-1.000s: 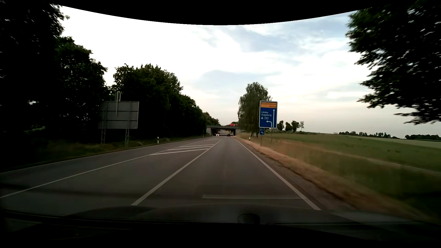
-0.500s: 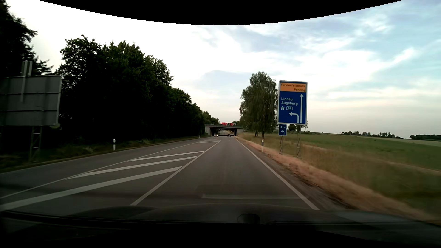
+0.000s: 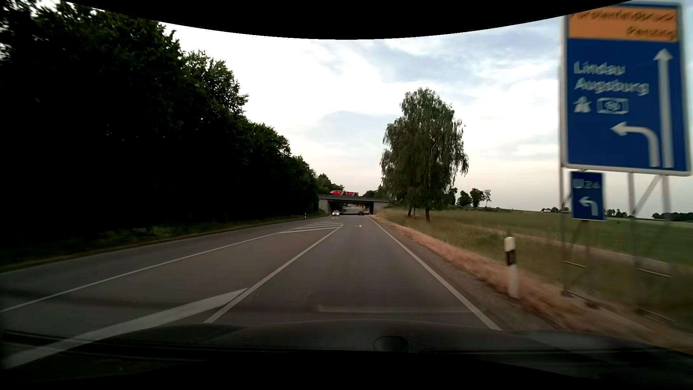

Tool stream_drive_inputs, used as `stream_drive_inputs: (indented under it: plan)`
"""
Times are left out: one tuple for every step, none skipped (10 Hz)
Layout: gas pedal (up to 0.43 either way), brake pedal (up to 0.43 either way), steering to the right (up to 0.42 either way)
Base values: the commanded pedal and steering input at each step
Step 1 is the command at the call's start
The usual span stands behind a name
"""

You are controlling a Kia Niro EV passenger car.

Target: Follow the waypoints while adhering to traffic rules and regulations

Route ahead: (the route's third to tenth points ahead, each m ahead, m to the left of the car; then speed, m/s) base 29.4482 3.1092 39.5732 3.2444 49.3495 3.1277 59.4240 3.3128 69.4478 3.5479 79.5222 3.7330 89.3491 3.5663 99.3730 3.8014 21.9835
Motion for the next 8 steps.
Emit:
stream_drive_inputs:
  plan:
    - [0.15,0.006,-0.001]
    - [0.15,0.006,-0.001]
    - [0.15,0.006,-0.001]
    - [0.15,0.006,0.0]
    - [0.138,0.006,0.0]
    - [0.138,0.006,0.0]
    - [0.13,0.006,0.0]
    - [0.13,0.006,0.0]
